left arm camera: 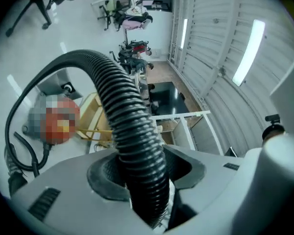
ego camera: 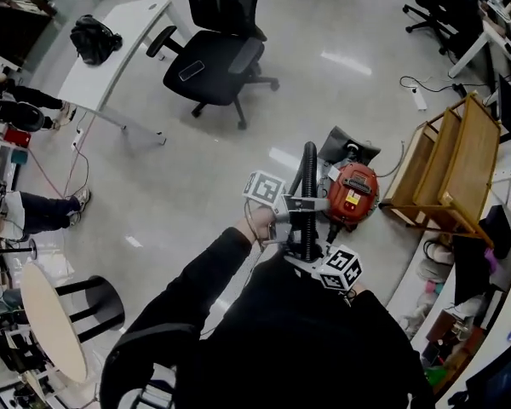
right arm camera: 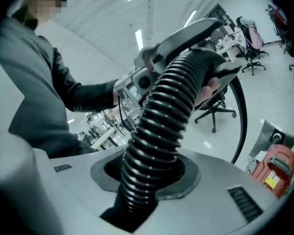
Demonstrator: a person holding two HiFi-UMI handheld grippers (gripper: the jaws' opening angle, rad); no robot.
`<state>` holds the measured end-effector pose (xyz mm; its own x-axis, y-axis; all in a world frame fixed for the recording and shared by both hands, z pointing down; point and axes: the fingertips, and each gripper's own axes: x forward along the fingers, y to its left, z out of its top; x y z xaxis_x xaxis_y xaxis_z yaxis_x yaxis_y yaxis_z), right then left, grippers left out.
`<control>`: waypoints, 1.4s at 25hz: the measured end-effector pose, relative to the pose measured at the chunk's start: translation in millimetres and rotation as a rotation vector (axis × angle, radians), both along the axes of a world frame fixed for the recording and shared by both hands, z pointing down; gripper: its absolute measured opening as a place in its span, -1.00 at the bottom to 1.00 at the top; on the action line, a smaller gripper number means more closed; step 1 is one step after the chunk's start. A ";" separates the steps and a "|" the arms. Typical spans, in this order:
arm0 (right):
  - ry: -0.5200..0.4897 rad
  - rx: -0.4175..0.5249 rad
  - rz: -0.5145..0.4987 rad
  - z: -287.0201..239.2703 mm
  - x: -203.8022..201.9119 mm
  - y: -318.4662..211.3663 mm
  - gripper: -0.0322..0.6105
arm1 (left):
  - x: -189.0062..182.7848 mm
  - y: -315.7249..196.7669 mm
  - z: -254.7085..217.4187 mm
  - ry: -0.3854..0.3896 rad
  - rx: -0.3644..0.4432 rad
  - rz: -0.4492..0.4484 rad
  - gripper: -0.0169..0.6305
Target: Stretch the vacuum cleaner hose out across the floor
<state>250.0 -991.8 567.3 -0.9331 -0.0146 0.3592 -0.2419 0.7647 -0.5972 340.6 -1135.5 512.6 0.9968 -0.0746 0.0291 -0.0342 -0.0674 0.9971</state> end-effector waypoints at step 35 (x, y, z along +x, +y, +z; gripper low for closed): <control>-0.201 -0.494 0.571 -84.7 -35.6 97.0 0.22 | -74.4 344.4 -1.0 -0.278 0.557 0.000 -0.61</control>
